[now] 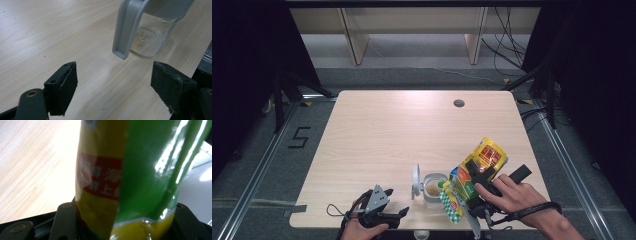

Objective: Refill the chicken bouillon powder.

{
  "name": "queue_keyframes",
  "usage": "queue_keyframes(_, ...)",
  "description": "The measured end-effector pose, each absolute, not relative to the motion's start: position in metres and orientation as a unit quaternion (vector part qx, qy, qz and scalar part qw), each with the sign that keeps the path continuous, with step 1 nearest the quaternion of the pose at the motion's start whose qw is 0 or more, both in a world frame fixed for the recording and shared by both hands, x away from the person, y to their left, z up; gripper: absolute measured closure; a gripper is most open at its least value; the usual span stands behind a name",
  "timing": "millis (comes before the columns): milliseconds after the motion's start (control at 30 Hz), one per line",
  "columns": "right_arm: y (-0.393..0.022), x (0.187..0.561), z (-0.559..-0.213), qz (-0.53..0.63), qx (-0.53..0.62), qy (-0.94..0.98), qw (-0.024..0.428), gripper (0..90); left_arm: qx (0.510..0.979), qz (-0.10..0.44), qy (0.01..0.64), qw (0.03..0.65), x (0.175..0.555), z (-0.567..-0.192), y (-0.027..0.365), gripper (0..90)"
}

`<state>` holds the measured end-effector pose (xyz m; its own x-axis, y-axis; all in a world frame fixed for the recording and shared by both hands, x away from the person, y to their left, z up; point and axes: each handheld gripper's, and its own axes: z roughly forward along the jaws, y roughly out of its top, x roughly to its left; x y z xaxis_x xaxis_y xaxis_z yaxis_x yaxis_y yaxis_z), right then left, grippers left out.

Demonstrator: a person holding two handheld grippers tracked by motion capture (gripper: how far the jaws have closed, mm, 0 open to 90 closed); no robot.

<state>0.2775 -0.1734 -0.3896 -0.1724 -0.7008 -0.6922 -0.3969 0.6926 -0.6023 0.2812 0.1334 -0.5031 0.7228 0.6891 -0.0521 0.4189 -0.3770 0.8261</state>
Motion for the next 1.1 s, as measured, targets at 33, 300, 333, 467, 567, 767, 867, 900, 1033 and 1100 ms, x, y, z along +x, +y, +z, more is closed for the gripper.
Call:
queue_keyframes(33, -0.1742, 0.2758, -0.391, -0.138, -0.349, 0.759, 0.531, 50.6, 0.811, 0.151, 0.344, 0.449, 0.2801, -0.5032, 0.1324, 21.2)
queue_keyframes(300, -0.1749, 0.2774, -0.3902, -0.138, -0.353, 0.754, 0.537, 50.6, 0.808, 0.15, 0.344, 0.453, 0.2802, -0.503, 0.1323, 21.2)
queue_keyframes(333, -0.1752, 0.2772, -0.3903, -0.138, -0.352, 0.753, 0.538, 50.6, 0.809, 0.149, 0.344, 0.453, 0.2803, -0.5032, 0.1325, 21.2)
queue_keyframes(467, -0.1761, 0.2773, -0.3905, -0.138, -0.351, 0.754, 0.538, 50.6, 0.81, 0.148, 0.344, 0.452, 0.2803, -0.503, 0.1325, 21.2)
queue_keyframes(567, -0.1765, 0.2771, -0.3897, -0.138, -0.352, 0.754, 0.538, 50.6, 0.81, 0.154, 0.344, 0.448, 0.2802, -0.503, 0.1326, 21.2)
queue_keyframes(767, -0.1768, 0.2762, -0.389, -0.137, -0.35, 0.757, 0.535, 50.6, 0.809, 0.149, 0.344, 0.453, 0.2803, -0.5032, 0.1324, 21.1)
queue_keyframes(867, -0.1765, 0.2751, -0.3891, -0.139, -0.355, 0.752, 0.538, 50.6, 0.808, 0.149, 0.346, 0.453, 0.2801, -0.5032, 0.1323, 21.2)
queue_keyframes(900, -0.1762, 0.2745, -0.3891, -0.141, -0.354, 0.752, 0.537, 50.6, 0.808, 0.148, 0.346, 0.453, 0.2803, -0.5032, 0.1323, 21.2)
queue_keyframes(1033, -0.1757, 0.2743, -0.3885, -0.136, -0.356, 0.754, 0.535, 50.7, 0.81, 0.153, 0.345, 0.449, 0.2802, -0.503, 0.1325, 21.2)
queue_keyframes(1100, -0.1753, 0.2755, -0.389, -0.13, -0.361, 0.753, 0.534, 50.7, 0.811, 0.153, 0.344, 0.448, 0.28, -0.5029, 0.1326, 21.2)
